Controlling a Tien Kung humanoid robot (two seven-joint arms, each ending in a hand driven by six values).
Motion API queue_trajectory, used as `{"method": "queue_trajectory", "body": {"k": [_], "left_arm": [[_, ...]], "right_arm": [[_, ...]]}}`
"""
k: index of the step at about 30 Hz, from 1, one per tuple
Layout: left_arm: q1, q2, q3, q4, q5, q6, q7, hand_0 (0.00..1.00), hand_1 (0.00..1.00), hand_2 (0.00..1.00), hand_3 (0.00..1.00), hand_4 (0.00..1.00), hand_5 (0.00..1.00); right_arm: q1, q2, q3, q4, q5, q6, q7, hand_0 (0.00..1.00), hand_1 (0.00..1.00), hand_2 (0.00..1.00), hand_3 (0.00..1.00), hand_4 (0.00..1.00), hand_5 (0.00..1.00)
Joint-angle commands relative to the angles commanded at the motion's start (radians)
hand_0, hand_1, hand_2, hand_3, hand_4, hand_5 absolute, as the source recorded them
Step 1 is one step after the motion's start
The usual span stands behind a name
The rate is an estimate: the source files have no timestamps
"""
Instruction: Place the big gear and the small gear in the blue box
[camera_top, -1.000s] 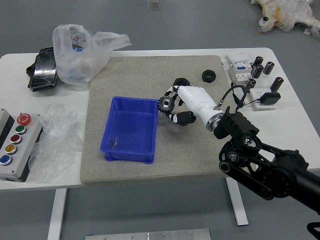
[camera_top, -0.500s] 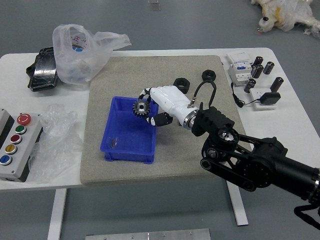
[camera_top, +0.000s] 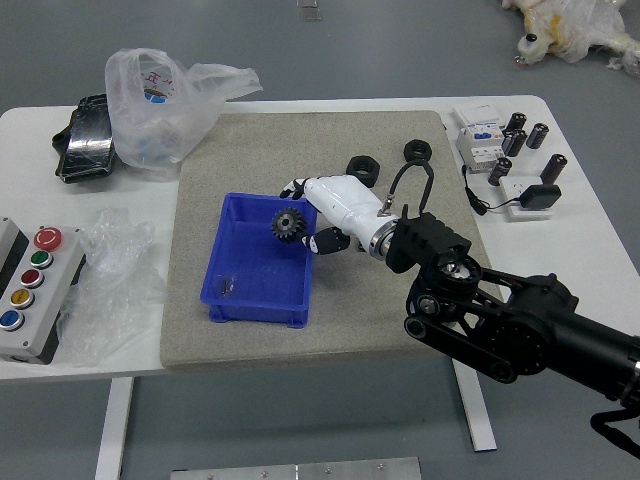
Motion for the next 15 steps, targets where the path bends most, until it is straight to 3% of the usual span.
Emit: {"method": "queue_trajectory", "body": {"k": [4,5,10,15], "left_arm": [[0.000,0.000,-0.001,0.000,0.001,0.000,0.001,0.696,0.623,0.578,0.666,0.636,0.377],[0.000,0.000,-0.002,0.000,0.001,0.000,0.001,0.696,0.623,0.574,0.665,0.636,0.377],[-0.002,-0.001,0.001,0.000,0.000,0.000,-0.001,0.696,0.623,0.574,0.665,0.636,0.377],[0.001,-0.002,0.001,0.001,-0.002,0.000,-0.001,0.695,0.623,0.574,0.666,0.636,0.376]], "right_arm": [[-0.001,-0.001,0.004,-0.001,0.001,0.005,-0.003,0.371,0.730,0.768,0.870,0.593,0.017],[-0.001,-0.001,0.004,-0.002,0.001,0.004,-0.002,0.376,0.740,0.783,0.908,0.759,0.118],[-0.015,-0.007,0.032,-0.003,0.002,-0.016,0.000,0.376,0.740,0.783,0.908,0.759,0.118],[-0.052,-0.041,0.117,-0.001,0.003,-0.035,0.001,0.374,0.730,0.772,0.887,0.743,0.105]]}}
